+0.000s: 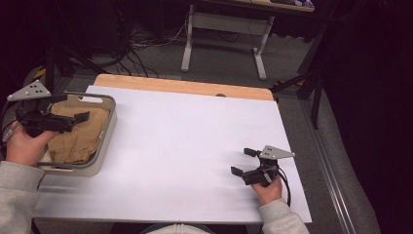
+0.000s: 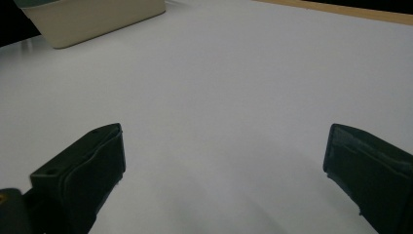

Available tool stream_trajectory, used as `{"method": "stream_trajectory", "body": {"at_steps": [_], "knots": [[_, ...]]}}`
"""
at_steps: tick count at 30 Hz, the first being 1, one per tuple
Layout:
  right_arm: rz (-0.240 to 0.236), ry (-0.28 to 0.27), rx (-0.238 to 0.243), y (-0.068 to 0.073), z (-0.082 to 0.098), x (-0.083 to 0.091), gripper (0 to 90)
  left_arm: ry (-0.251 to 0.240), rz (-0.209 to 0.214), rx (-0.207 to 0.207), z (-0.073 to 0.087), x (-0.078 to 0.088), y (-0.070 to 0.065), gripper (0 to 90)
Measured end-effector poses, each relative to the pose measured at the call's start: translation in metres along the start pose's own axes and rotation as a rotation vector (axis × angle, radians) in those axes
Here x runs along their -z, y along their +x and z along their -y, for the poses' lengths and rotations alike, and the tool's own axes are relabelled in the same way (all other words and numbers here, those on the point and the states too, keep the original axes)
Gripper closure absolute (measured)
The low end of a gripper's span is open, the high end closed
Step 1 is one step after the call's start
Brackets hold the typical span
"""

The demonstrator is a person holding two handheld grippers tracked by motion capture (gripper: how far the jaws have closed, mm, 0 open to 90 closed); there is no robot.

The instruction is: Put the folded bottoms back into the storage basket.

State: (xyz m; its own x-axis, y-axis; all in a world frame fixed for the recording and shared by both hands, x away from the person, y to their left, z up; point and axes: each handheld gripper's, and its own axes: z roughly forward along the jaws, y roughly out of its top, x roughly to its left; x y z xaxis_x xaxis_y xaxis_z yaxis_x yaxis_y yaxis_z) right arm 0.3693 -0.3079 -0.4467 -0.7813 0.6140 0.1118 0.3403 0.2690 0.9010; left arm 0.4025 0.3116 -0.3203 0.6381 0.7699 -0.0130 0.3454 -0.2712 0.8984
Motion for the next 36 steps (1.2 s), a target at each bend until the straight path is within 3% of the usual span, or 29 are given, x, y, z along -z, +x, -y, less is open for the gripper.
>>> {"method": "stream_trajectory", "body": {"at_steps": [6,16,23,27,32,36], "knots": [[-0.003,0.001,0.003,0.0,0.0,0.0,2.1,-0.013,0.063,0.037,-0.004,-0.002,-0.022,0.3],[-0.004,0.0,0.002,0.0,0.0,-0.001,2.0,-0.058,0.142,-0.023,-0.004,-0.009,-0.059,0.3],[-0.01,-0.004,0.006,0.0,0.0,0.0,2.0,-0.073,0.222,-0.069,0.001,-0.027,-0.088,0.3],[-0.014,-0.003,0.006,0.001,0.0,0.0,2.0,-0.09,0.278,-0.052,0.005,-0.038,-0.099,0.3],[-0.02,-0.008,0.011,0.001,0.0,0.0,2.0,-0.085,0.315,-0.067,0.014,-0.055,-0.114,0.3],[-0.026,-0.013,0.011,0.001,-0.001,0.0,1.9,-0.087,0.34,-0.045,0.022,-0.07,-0.123,0.3]]}}
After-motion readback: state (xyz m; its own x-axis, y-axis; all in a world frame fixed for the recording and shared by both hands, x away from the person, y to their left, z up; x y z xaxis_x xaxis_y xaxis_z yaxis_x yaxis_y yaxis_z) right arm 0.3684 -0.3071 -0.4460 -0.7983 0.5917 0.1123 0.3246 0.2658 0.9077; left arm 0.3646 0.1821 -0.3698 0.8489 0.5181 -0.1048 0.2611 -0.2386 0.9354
